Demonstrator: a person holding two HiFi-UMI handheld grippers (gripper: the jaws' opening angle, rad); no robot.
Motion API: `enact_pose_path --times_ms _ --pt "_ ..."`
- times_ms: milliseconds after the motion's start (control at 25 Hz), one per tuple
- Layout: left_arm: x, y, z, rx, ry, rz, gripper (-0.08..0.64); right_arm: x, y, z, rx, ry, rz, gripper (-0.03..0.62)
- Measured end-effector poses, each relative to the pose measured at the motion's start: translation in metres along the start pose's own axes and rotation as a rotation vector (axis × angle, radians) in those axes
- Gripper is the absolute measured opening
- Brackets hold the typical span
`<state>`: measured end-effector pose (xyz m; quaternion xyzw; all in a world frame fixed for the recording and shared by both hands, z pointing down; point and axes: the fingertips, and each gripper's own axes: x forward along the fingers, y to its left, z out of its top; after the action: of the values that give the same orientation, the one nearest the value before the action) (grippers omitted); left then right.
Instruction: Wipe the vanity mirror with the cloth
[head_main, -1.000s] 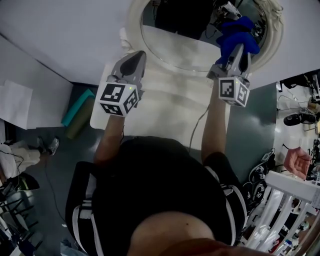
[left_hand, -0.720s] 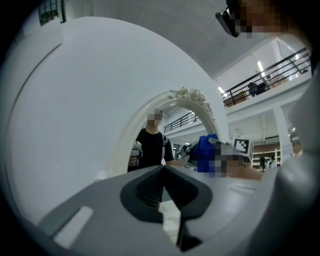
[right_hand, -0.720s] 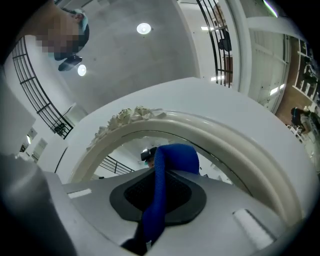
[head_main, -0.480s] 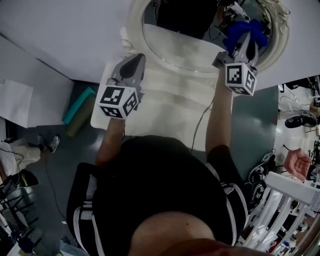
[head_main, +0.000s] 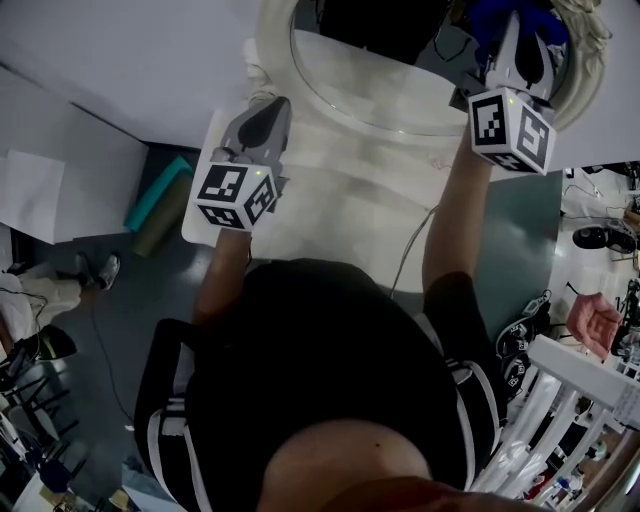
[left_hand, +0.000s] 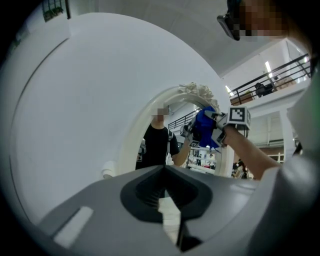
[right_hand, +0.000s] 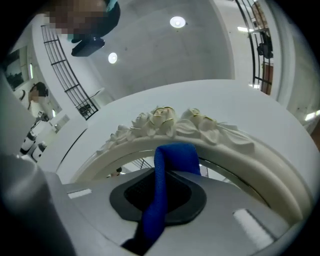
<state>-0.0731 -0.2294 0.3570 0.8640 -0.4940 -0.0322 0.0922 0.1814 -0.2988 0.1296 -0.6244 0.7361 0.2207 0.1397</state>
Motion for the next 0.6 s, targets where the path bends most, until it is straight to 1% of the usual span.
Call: enact_pose_path --times_ms 80,200,280,400,520,600 --pt "-0.001 0.001 0.000 -0.002 0.000 0.002 0.008 0.010 0.015 0.010 -0.078 0.019 0.036 0.031" --pt "-0.004 0.007 -0.001 -0.002 0.002 0.011 0.008 0.022 0.046 0.014 -0.235 0.045 0.082 0.032" --pt "-0.003 0.006 0.001 -0.003 0.001 0.019 0.008 0.028 0.066 0.013 -0.329 0.083 0.139 0.031" --pt "-0.001 0.005 0.004 -0.007 -0.003 0.028 0.008 0.033 0.092 0.002 -0.414 0.135 0.232 0.031" --pt "-0.001 0.005 0.003 -0.008 -0.001 0.028 0.008 0.028 0.107 -0.015 -0.524 0.146 0.281 0.031" --pt "-0.001 0.006 0.001 -0.010 0.002 0.026 0.008 0.020 0.119 -0.034 -0.580 0.175 0.321 0.031"
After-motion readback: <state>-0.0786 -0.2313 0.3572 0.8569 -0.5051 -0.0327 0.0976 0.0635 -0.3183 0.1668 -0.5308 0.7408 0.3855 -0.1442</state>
